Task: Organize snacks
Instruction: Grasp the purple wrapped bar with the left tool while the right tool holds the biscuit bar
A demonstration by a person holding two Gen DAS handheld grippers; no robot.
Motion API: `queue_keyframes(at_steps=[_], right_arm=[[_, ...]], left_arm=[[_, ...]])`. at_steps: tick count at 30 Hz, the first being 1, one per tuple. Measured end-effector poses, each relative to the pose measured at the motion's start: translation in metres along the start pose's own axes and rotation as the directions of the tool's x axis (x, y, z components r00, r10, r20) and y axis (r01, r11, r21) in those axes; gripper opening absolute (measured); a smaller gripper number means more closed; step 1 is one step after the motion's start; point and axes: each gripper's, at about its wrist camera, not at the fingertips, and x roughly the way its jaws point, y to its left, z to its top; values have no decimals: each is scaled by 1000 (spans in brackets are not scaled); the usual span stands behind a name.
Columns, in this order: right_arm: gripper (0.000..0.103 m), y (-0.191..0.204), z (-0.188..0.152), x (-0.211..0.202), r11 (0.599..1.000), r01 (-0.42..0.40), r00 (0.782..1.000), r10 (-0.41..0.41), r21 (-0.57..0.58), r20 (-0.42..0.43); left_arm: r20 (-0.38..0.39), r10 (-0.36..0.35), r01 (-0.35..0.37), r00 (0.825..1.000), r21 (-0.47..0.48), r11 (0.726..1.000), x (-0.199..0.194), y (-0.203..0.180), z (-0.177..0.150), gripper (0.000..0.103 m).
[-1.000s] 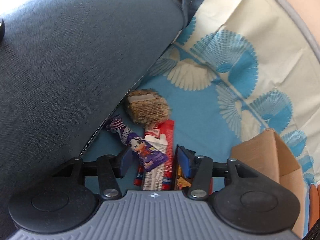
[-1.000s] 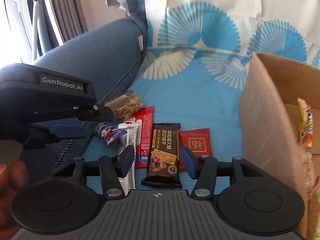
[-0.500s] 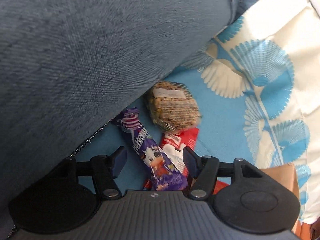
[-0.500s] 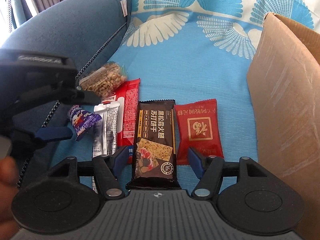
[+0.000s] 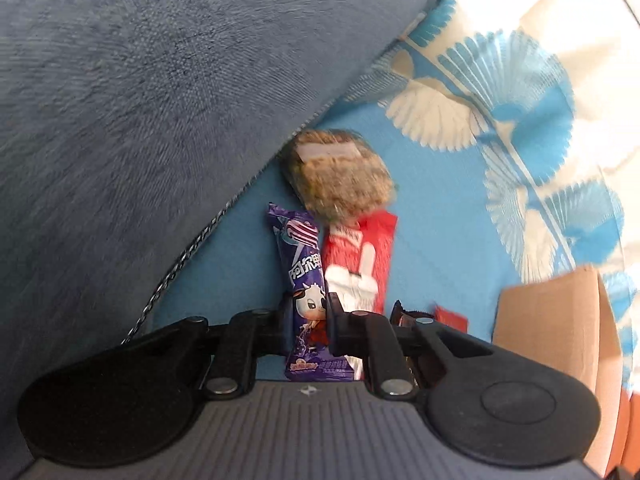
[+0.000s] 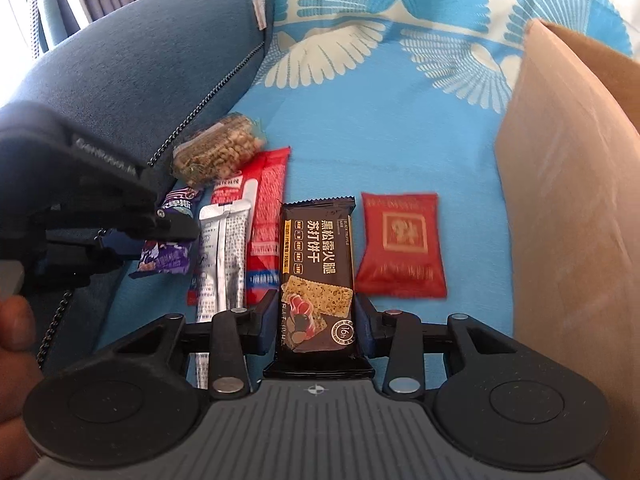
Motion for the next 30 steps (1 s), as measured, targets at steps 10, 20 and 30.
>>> queue_keyframes(at_steps=[10,20,30], right_arm=[[41,-2,-32,-42,1000,-24,1000,24,-11,-4],[41,5,-52,-62,988,-65,995,54,-141,-79],[49,10,-56,-51,980,-58,991,34,-190,-129]], left_arm=[[50,-124,118,991,116,986,-47,2,-20,17],[-118,-194,215,974,212,953,-51,-4,-36,17],[-170,-104,145,980,250,957,-28,-9,-44,33]])
